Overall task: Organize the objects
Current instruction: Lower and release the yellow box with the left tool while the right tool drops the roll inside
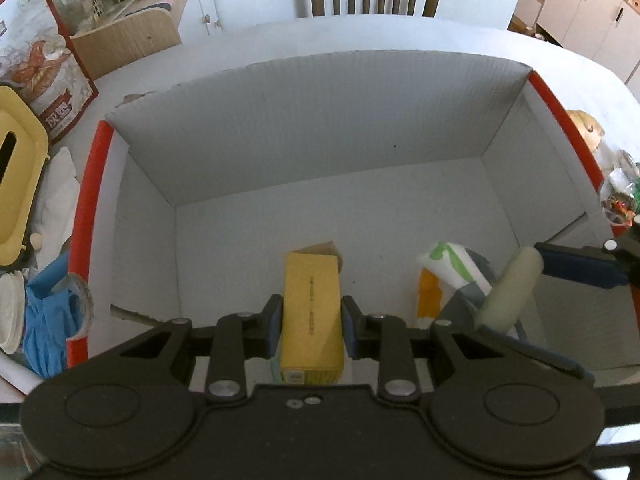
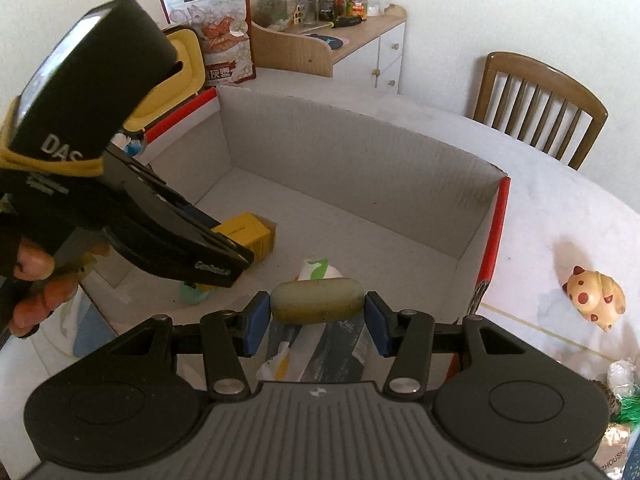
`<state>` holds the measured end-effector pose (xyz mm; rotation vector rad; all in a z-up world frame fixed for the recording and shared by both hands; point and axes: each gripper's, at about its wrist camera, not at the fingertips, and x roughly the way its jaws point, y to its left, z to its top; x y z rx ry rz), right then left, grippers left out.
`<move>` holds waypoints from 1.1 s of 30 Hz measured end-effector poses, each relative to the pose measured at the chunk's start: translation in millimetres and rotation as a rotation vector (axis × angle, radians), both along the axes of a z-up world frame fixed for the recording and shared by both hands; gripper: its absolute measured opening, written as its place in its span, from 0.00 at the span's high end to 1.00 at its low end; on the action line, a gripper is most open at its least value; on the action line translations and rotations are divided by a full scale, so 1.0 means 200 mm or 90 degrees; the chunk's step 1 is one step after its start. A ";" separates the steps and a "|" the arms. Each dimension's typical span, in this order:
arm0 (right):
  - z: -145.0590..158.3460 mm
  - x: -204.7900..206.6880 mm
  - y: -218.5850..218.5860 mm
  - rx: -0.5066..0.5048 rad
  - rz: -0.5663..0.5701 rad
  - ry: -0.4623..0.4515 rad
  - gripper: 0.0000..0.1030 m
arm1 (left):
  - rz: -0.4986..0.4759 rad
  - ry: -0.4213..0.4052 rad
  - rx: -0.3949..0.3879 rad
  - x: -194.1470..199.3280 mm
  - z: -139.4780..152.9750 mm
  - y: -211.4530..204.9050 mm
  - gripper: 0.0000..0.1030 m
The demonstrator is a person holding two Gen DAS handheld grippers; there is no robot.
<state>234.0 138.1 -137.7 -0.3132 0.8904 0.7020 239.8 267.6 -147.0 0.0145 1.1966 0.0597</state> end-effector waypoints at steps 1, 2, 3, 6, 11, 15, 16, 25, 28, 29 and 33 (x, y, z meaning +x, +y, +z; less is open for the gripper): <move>0.00 0.00 0.00 -0.001 0.001 0.000 0.50 | -0.002 0.005 -0.001 0.00 0.00 0.00 0.72; 0.00 0.00 0.00 -0.001 0.002 0.000 0.50 | -0.004 0.009 -0.001 0.01 0.00 0.00 0.71; 0.00 0.00 -0.01 -0.001 0.002 0.000 0.50 | -0.004 0.016 0.000 0.01 -0.01 0.00 0.69; 0.02 -0.01 -0.01 0.002 0.007 0.000 0.50 | 0.001 0.023 0.000 0.02 -0.01 0.01 0.69; 0.04 -0.03 -0.01 0.002 0.016 -0.008 0.43 | 0.005 0.019 0.001 0.00 0.00 0.01 0.62; 0.07 -0.04 -0.03 0.005 0.019 -0.012 0.43 | 0.010 0.011 -0.004 -0.01 0.02 0.01 0.56; 0.08 -0.05 -0.03 0.008 0.018 -0.013 0.43 | 0.013 0.007 -0.007 -0.02 0.02 0.02 0.55; 0.19 -0.11 -0.13 0.032 0.017 -0.038 0.39 | 0.020 -0.029 -0.007 -0.08 0.11 0.01 0.43; 0.22 -0.12 -0.17 0.041 0.007 -0.043 0.38 | 0.025 -0.046 -0.010 -0.10 0.15 0.00 0.38; 0.23 -0.13 -0.19 0.045 0.002 -0.043 0.38 | 0.024 -0.051 -0.010 -0.11 0.16 0.00 0.38; 0.27 -0.15 -0.25 0.063 -0.010 -0.041 0.38 | 0.035 -0.078 -0.013 -0.15 0.23 -0.03 0.38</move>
